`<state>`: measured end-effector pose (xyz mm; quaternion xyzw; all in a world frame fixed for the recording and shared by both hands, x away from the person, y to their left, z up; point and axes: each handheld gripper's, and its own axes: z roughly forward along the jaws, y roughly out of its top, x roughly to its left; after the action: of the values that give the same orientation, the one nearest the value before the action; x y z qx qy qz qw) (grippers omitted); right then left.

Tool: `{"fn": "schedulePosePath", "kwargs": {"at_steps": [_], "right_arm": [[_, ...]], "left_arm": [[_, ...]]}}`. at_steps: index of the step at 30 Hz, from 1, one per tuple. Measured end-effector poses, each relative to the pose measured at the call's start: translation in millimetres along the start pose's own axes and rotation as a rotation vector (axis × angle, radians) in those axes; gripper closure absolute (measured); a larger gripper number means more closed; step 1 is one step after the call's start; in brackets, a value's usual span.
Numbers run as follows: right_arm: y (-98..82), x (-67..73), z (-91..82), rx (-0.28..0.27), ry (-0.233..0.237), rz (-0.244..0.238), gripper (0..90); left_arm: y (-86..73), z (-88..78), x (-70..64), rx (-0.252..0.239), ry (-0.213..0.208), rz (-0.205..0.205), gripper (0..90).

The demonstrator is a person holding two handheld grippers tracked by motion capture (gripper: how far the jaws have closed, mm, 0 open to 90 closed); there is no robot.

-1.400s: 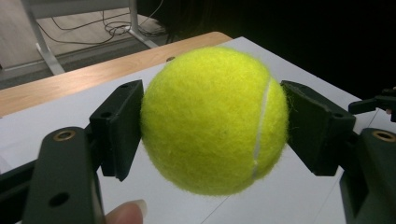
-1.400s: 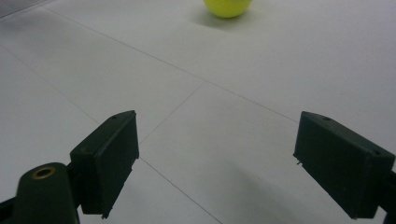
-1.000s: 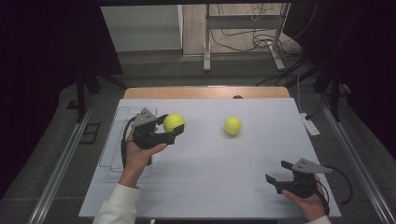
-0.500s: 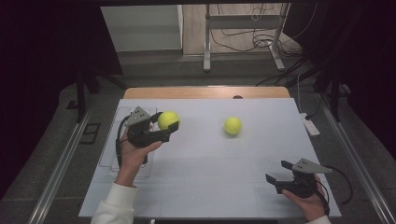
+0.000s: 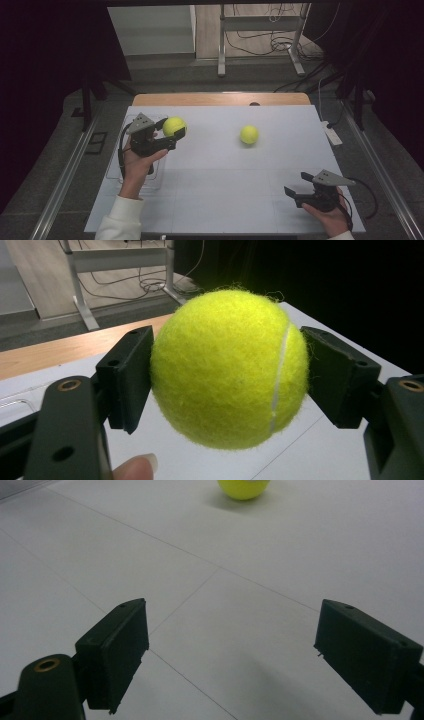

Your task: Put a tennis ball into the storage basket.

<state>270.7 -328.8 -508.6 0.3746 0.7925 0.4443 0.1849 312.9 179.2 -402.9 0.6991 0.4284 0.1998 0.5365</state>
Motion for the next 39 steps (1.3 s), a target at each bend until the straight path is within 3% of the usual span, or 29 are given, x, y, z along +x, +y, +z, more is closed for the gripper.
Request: {"fn": "schedulePosePath", "kwargs": {"at_steps": [20,39], "right_arm": [[0.1,0.2,-0.1,-0.001,0.000,0.001,13.9],[0.6,0.4,-0.4,-0.002,0.000,0.000,13.9]], "left_arm": [[-1.7,-9.8,18.8,-0.018,0.057,-0.037,26.4],[-3.2,-15.1,34.8,0.018,0.164,-0.050,26.5]]}}
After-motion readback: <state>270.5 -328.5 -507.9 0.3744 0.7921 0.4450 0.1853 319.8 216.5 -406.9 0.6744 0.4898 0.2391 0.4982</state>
